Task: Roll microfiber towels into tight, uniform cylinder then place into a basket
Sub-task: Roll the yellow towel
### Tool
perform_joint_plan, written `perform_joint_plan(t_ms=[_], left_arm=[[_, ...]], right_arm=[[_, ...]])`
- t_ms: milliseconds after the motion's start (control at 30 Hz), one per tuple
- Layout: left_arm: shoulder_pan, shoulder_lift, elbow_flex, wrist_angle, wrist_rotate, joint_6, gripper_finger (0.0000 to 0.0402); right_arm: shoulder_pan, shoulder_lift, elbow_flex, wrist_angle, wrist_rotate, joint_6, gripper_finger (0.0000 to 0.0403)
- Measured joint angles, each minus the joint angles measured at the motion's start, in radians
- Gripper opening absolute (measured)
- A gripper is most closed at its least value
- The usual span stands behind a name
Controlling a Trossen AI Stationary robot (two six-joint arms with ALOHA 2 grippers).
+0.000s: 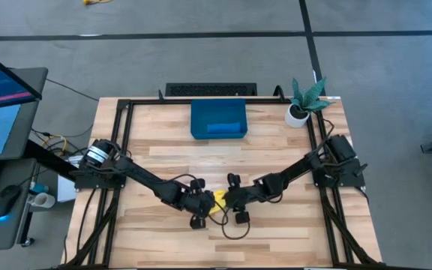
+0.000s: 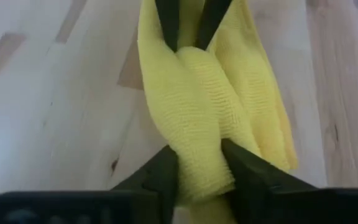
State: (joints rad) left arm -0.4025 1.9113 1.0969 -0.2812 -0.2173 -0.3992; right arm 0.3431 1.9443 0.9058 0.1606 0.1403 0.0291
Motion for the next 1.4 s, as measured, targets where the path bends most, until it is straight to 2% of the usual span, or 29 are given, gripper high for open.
perform_joint_plan(t_ms=[167, 267, 367, 500, 800, 1167, 1400], left_arm=[[-0.035, -0.05, -0.004, -0.059, -0.1, 0.006, 0.0063], [-0.071, -0.089, -0.005, -0.088, -0.162, 0.007, 0.0063], [-0.109, -0.128, -0.005, -0.117, -0.259, 0.017, 0.0063], [-0.149, -0.147, -0.003, -0.129, -0.361, 0.097, 0.0063], [-0.156, -0.141, -0.001, -0.129, -0.324, 0.104, 0.0074], [-0.148, -0.116, -0.011, -0.094, -0.198, 0.084, 0.0186], [-0.118, -0.041, -0.01, -0.094, -0.219, 0.062, 0.0202]], right_arm=[[-0.011, -0.002, 0.0, 0.002, -0.029, 0.061, 0.0075], [-0.014, -0.003, 0.0, 0.002, -0.064, 0.075, 0.0046], [-0.022, -0.001, 0.01, -0.002, -0.084, 0.138, 0.0037], [-0.025, 0.002, 0.026, -0.016, -0.091, 0.189, 0.0052], [-0.027, 0.003, 0.035, -0.022, -0.092, 0.214, 0.0051], [-0.032, 0.003, 0.035, -0.02, -0.097, 0.217, 0.0051], [-0.032, 0.003, 0.035, -0.021, -0.091, 0.217, 0.0051]])
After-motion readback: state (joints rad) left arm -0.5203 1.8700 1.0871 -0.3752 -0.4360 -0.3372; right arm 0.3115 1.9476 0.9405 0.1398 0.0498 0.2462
